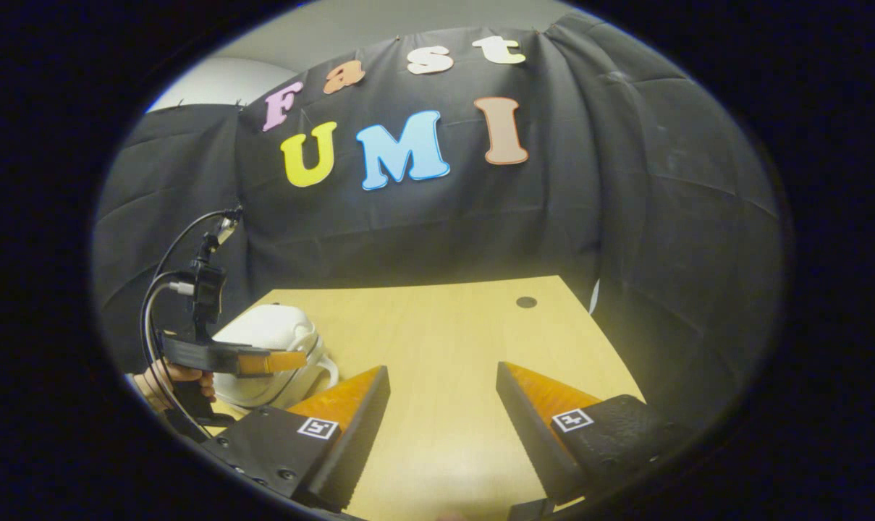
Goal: First open the suitcase, pack the skin care products into it, and then close the suitcase.
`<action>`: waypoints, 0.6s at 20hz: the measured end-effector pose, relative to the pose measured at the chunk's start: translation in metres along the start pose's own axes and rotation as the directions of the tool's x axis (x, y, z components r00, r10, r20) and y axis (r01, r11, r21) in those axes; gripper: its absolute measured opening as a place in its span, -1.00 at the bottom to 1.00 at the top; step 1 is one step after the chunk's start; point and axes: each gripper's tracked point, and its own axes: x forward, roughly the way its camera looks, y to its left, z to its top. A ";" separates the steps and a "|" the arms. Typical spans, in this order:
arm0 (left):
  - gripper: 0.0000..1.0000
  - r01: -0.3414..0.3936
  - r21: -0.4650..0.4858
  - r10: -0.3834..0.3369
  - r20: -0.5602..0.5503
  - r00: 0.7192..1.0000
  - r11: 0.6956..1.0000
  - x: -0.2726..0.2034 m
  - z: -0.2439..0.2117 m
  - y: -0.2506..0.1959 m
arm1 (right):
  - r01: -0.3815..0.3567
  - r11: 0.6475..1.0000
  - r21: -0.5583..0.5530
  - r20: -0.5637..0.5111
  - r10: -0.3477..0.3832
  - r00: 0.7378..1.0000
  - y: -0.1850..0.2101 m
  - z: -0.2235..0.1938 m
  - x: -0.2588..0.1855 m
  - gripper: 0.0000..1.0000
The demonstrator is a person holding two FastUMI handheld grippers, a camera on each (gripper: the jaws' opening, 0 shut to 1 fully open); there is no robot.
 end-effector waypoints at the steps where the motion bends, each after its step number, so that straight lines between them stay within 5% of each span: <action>1: -0.62 0.026 -0.019 -0.026 -0.003 1.000 0.999 0.000 -0.002 -0.005 | 0.004 1.000 0.001 0.002 -0.004 1.000 0.001 0.001 0.000 0.82; 5: -0.24 -0.014 -0.020 0.016 0.096 0.995 1.000 -0.014 0.024 0.008 | 0.025 1.000 -0.010 0.009 -0.025 1.000 0.005 0.009 0.000 0.82; 8: 0.34 -0.029 -0.009 0.031 0.219 0.975 1.000 -0.051 0.057 0.007 | 0.046 0.999 -0.013 0.062 -0.045 0.997 0.009 0.030 -0.003 0.83; 9: 0.52 -0.052 0.018 0.045 0.283 0.958 0.999 -0.068 0.072 0.009 | 0.056 0.998 -0.020 0.087 -0.054 0.995 0.010 0.038 -0.004 0.83; 11: 0.45 -0.124 0.077 0.081 0.413 0.907 0.989 -0.111 0.103 0.011 | 0.076 0.997 -0.035 0.138 -0.070 0.988 0.011 0.053 -0.008 0.83; 12: 0.62 -0.160 0.093 0.097 0.480 0.872 0.983 -0.130 0.117 0.011 | 0.088 0.995 -0.045 0.167 -0.079 0.983 0.011 0.060 -0.010 0.84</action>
